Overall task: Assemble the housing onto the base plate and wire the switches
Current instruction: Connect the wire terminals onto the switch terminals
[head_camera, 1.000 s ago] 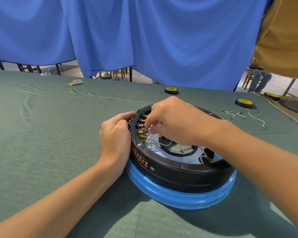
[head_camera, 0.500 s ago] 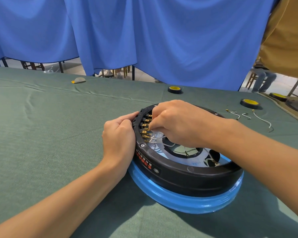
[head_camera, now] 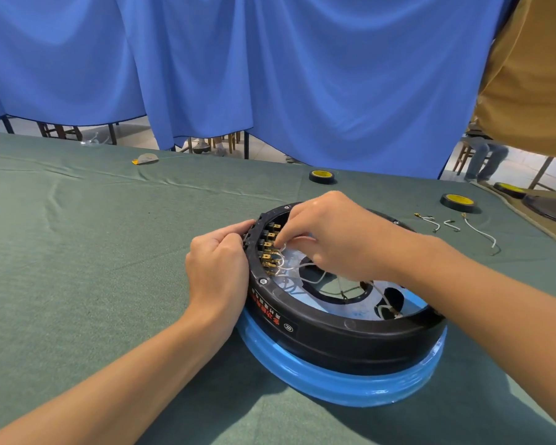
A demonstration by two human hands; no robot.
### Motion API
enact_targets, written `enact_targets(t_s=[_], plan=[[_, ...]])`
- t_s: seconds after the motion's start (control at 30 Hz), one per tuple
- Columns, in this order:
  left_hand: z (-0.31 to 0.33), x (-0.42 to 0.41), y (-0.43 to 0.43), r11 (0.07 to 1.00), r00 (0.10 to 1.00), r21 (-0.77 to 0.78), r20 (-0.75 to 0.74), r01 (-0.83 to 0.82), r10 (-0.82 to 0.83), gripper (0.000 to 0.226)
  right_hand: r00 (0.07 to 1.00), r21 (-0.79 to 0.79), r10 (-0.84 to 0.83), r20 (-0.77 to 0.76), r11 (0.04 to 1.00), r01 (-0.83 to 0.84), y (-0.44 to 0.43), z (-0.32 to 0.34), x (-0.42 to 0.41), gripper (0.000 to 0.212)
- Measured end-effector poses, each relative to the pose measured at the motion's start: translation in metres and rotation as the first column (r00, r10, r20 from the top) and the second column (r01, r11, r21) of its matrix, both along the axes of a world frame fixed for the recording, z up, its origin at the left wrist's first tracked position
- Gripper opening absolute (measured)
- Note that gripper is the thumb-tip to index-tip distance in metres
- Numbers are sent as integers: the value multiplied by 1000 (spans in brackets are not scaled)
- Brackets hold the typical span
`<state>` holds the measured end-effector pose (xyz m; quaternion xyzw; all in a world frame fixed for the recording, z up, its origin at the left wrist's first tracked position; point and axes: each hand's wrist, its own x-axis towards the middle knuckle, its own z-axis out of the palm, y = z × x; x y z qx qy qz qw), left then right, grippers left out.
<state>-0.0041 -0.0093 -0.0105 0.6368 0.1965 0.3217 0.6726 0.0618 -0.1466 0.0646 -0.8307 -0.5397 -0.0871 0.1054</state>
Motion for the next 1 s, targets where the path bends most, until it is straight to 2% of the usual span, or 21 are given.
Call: enact_targets(t_s=[0.07,0.2,0.3,0.63,0.77,0.83,0.93,1.0], plan=[[1,0,0,1000,1000,-10,4,-13,13,44,1000,49,-3,21,999,2,-2,3,4,22],[2,-1,0,1000,1000,2,5,-14,14,41,989,-72,40,139,997,-30,6,-1,6,24],[3,-3,-1,1000,1000,12,1,-15,15,41,982,-96,57,181,995,-40,7,-3,8,25],[3,-1,1,998,999,63,-2,-32,33,40,998,-29,7,61,1000,-5,10,-5,9,23],[8,1,2,997,999,65,-12,-30,31,37,991,176,-102,-83,978,116,5,0,14,19],[11,1,4,999,999,41,-31,-6,7,35,984,146,-154,-93,975,166,5,1,19,17],[14,-1,3,998,997,10,-53,59,-58,36,987,32,-150,-51,988,152,12,-4,22,14],[15,-3,2,998,997,18,-42,63,-62,52,988,6,-153,-20,988,153,16,-6,23,15]])
